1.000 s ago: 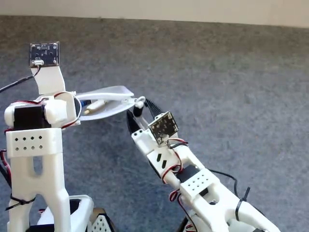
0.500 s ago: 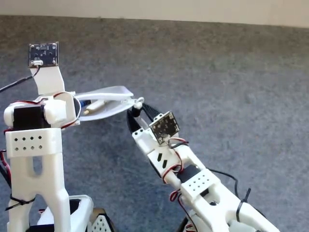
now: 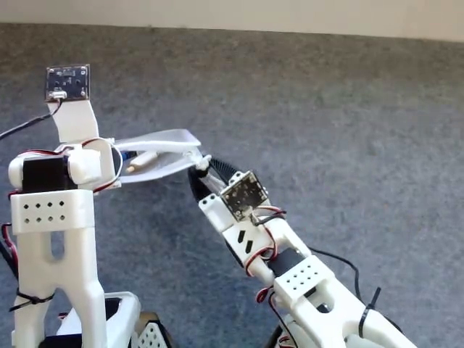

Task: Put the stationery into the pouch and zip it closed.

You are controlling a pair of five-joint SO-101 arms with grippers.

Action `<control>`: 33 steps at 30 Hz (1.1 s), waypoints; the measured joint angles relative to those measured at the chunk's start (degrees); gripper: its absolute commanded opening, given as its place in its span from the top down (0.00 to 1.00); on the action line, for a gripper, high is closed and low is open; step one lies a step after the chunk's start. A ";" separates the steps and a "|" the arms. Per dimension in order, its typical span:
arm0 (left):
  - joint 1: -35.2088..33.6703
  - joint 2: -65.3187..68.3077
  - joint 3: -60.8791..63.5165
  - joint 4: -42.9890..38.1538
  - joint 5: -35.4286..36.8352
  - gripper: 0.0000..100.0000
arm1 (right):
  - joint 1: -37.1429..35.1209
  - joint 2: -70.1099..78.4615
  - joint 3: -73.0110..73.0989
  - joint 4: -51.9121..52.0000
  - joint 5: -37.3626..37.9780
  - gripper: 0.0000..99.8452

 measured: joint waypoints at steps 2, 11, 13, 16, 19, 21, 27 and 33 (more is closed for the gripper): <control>0.09 0.00 0.00 0.00 0.00 0.99 | 0.00 0.00 0.00 1.58 0.00 1.00; -0.09 0.70 0.18 -1.76 0.09 0.88 | 0.00 -9.14 -0.35 17.41 0.00 1.00; 0.00 0.35 0.26 -2.02 0.09 0.86 | 0.00 -13.98 -0.35 24.00 0.00 1.00; -0.18 0.35 0.26 -2.90 0.09 0.85 | 0.00 -21.45 -0.35 32.70 0.00 1.00; -0.18 0.35 0.26 -4.13 0.09 0.85 | 0.00 -27.43 -0.35 39.38 0.70 1.00; -0.18 0.53 0.26 -4.92 0.09 0.84 | -0.09 -30.95 -0.35 43.16 2.73 1.00; -0.18 0.97 -0.09 -6.07 0.09 0.82 | -4.04 -38.51 -0.35 52.13 4.84 1.00; 2.37 1.32 -4.22 -6.07 0.09 0.82 | -6.59 -47.38 -0.35 57.41 4.84 1.00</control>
